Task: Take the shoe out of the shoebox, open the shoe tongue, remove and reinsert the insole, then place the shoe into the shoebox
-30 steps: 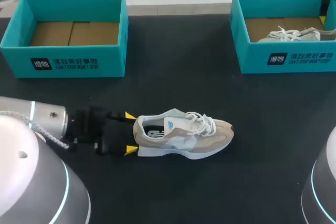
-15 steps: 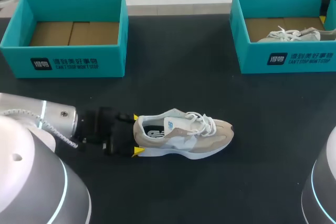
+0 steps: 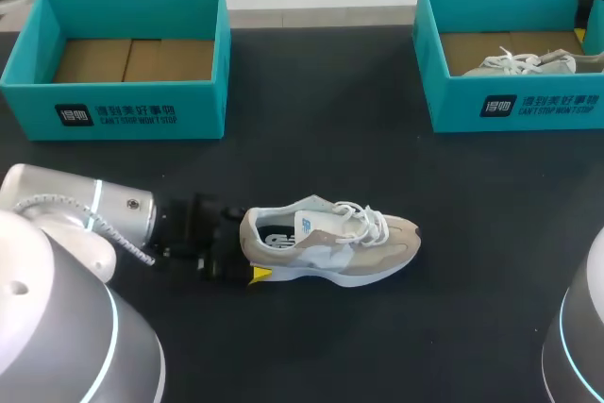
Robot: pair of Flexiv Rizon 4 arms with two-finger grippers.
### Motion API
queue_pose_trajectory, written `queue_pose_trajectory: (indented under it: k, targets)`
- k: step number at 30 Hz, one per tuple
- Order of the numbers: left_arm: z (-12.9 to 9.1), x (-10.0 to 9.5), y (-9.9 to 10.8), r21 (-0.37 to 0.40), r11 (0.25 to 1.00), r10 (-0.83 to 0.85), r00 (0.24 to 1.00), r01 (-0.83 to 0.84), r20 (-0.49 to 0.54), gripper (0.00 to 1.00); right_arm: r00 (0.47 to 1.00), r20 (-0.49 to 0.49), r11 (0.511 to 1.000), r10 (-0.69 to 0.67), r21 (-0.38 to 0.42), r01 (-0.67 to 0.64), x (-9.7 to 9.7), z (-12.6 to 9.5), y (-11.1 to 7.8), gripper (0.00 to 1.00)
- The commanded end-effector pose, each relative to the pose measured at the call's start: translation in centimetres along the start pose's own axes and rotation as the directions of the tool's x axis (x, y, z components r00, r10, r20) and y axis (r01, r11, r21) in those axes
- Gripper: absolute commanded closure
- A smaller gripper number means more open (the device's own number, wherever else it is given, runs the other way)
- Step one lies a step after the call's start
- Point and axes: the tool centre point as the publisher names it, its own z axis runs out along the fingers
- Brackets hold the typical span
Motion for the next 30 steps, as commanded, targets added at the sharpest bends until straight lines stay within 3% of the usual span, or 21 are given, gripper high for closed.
queue_pose_trajectory:
  k: [1,4,5,6,8,9,30]
  targets:
    - [0.95,-0.28,0.27,-0.009,1.0,-0.005,1.0,0.005,-0.001,0.0,1.0,-0.001,1.0,0.0,-0.001,0.0,-0.04,0.01,-0.03,0.0]
    - [0.98,-0.28,0.3,-0.012,1.0,-0.011,1.0,0.011,-0.004,0.0,1.0,-0.001,1.0,0.0,-0.001,0.0,-0.04,0.01,-0.03,0.0]
    - [0.99,-0.27,0.3,-0.012,1.0,-0.012,1.0,0.012,-0.005,0.13,1.0,-0.001,1.0,0.0,-0.001,0.0,-0.04,0.01,-0.03,0.0]
    - [0.99,-0.27,0.29,-0.011,1.0,-0.012,1.0,0.012,-0.006,0.47,1.0,-0.001,1.0,0.0,-0.001,0.0,-0.04,0.01,-0.03,0.0]
    - [0.96,-0.25,0.25,-0.008,1.0,-0.013,1.0,0.013,-0.008,0.9,1.0,-0.001,1.0,0.0,-0.001,0.0,-0.04,0.01,-0.03,0.0]
    - [0.92,-0.23,0.22,-0.007,1.0,-0.014,1.0,0.014,-0.008,1.0,1.0,-0.001,1.0,0.0,-0.001,0.0,-0.04,0.01,-0.03,0.0]
    - [0.68,-0.12,0.11,-0.024,1.0,-0.013,1.0,0.013,-0.01,1.0,1.0,0.003,1.0,-0.019,0.01,0.019,0.57,-0.08,-0.29,0.0]
